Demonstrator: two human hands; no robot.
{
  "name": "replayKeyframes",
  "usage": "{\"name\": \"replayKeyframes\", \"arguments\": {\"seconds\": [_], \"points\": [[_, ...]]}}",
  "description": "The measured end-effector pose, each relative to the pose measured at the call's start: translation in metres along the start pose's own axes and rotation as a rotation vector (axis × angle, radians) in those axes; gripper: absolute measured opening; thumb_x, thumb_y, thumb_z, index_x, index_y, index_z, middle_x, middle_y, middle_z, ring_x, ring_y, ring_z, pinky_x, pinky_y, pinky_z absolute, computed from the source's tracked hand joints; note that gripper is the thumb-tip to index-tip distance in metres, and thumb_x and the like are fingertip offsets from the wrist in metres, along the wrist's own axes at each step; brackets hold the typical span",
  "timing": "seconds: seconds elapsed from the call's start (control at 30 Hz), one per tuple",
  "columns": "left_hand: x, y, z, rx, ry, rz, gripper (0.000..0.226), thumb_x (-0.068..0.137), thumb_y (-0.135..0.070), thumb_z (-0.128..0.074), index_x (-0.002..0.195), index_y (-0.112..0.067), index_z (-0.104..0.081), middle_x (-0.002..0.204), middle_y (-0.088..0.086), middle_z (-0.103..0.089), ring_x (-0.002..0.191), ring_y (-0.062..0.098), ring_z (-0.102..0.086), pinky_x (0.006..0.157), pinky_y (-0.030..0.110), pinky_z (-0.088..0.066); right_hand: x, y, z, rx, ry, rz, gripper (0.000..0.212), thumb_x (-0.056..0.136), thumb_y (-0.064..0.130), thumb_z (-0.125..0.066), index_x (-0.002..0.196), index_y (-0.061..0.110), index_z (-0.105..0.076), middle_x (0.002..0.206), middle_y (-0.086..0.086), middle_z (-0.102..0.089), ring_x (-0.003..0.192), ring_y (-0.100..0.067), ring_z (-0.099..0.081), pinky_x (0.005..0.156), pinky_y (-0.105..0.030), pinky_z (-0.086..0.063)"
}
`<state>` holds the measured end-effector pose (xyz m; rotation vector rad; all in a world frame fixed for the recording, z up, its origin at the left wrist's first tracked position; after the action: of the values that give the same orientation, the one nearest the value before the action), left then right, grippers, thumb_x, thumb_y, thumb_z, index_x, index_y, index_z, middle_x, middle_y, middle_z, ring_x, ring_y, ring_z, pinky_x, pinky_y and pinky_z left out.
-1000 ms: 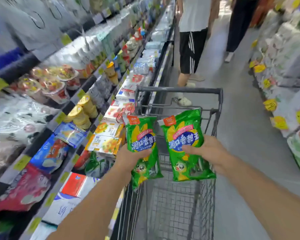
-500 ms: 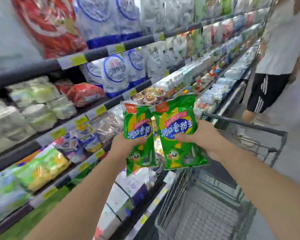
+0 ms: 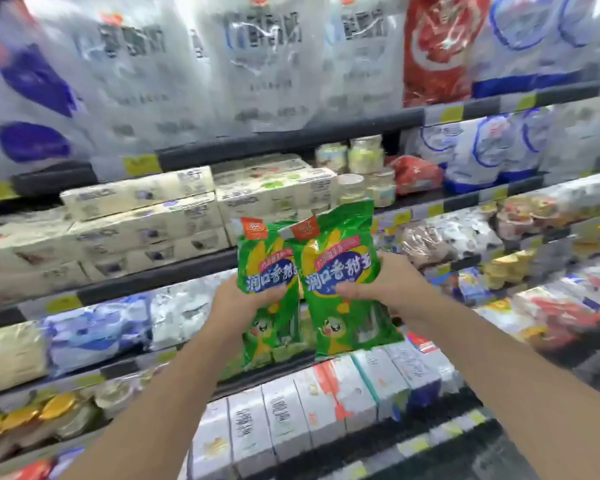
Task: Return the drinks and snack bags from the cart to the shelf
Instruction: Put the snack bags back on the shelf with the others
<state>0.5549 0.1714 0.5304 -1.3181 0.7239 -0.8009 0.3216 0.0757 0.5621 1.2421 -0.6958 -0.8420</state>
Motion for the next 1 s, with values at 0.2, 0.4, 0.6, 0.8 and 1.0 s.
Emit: {"name": "replayKeyframes", "arguments": {"seconds": [0.2, 0.4, 0.6, 0.8, 1.0], "points": [[-0.026, 0.022, 0.210, 0.006, -0.200, -0.004, 0.030, 0.067, -0.010, -0.089, 0.093, -0.016, -0.075, 0.089, 0.000, -0.079, 0.079, 0.019, -0.071, 0.077, 0.035, -0.058, 0.020, 0.053, -0.207, 0.003, 0.244, 0.047, 0.031, 0.066, 0.018, -0.090, 0.093, 0.014, -0.074, 0.083, 0.003, -0.080, 0.079, -0.010, -0.075, 0.072, -0.024, -0.055], [-0.090, 0.040, 0.390, 0.004, -0.471, 0.020, 0.034, 0.068, -0.007, -0.088, 0.098, -0.014, -0.076, 0.095, 0.002, -0.079, 0.088, 0.018, -0.074, 0.078, 0.031, -0.060, 0.012, 0.105, -0.405, 0.085, 0.551, 0.128, 0.038, 0.064, 0.014, -0.088, 0.099, 0.009, -0.075, 0.096, -0.004, -0.079, 0.090, -0.019, -0.074, 0.079, -0.028, -0.056], [-0.160, 0.056, 0.512, -0.013, -0.738, 0.080, 0.033, 0.072, -0.011, -0.087, 0.101, -0.017, -0.074, 0.097, -0.003, -0.078, 0.088, 0.012, -0.073, 0.074, 0.026, -0.056, -0.016, 0.127, -0.552, 0.145, 0.833, 0.174, 0.031, 0.062, 0.013, -0.087, 0.091, 0.012, -0.076, 0.091, -0.004, -0.080, 0.081, -0.016, -0.075, 0.076, -0.030, -0.057], [-0.220, 0.067, 0.578, -0.131, -1.007, 0.145, 0.061, 0.058, -0.027, -0.095, 0.113, -0.019, -0.070, 0.102, -0.001, -0.078, 0.098, 0.024, -0.072, 0.089, 0.052, -0.056, -0.037, 0.146, -0.644, 0.140, 1.071, 0.183, 0.025, 0.064, 0.014, -0.088, 0.085, 0.016, -0.076, 0.084, 0.000, -0.080, 0.077, -0.014, -0.075, 0.072, -0.030, -0.057], [-0.267, 0.057, 0.616, -0.084, -1.214, 0.116, 0.033, 0.066, -0.010, -0.090, 0.094, -0.015, -0.075, 0.097, 0.008, -0.078, 0.096, 0.031, -0.073, 0.087, 0.052, -0.057, -0.067, 0.167, -0.717, 0.115, 1.208, 0.201, 0.027, 0.066, 0.013, -0.088, 0.090, 0.017, -0.075, 0.090, -0.003, -0.080, 0.079, -0.015, -0.076, 0.069, -0.029, -0.059]]}}
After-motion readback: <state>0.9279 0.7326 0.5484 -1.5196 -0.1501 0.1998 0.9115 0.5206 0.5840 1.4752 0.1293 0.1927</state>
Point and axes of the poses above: each hand's wrist, its own x-axis towards the middle knuckle, its own z-axis out of the back of the hand, y = z × x, the point moved 6 cm from there along x, towards the middle knuckle
